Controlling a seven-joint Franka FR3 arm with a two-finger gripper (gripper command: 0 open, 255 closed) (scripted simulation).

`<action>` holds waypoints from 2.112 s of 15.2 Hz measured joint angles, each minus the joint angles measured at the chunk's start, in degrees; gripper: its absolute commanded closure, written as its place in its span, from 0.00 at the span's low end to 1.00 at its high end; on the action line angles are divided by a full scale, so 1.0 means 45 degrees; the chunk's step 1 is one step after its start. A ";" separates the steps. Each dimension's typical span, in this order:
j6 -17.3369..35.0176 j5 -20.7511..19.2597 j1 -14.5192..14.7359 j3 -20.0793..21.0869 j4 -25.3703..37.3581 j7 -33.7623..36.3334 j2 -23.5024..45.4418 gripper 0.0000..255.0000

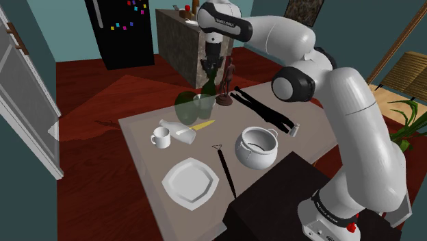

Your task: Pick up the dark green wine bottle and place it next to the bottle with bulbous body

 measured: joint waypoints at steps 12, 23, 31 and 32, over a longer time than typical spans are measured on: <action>0.2308 -0.0026 0.0464 -0.0040 -0.2808 -0.0089 -0.0441 1.00; 0.4104 0.0048 0.0659 0.0003 -0.4484 -0.0190 -0.0291 1.00; 0.5231 0.0152 0.0681 0.0071 -0.5218 -0.0285 0.0118 1.00; 0.5313 0.0167 0.0666 0.0082 -0.5222 -0.0299 0.0200 1.00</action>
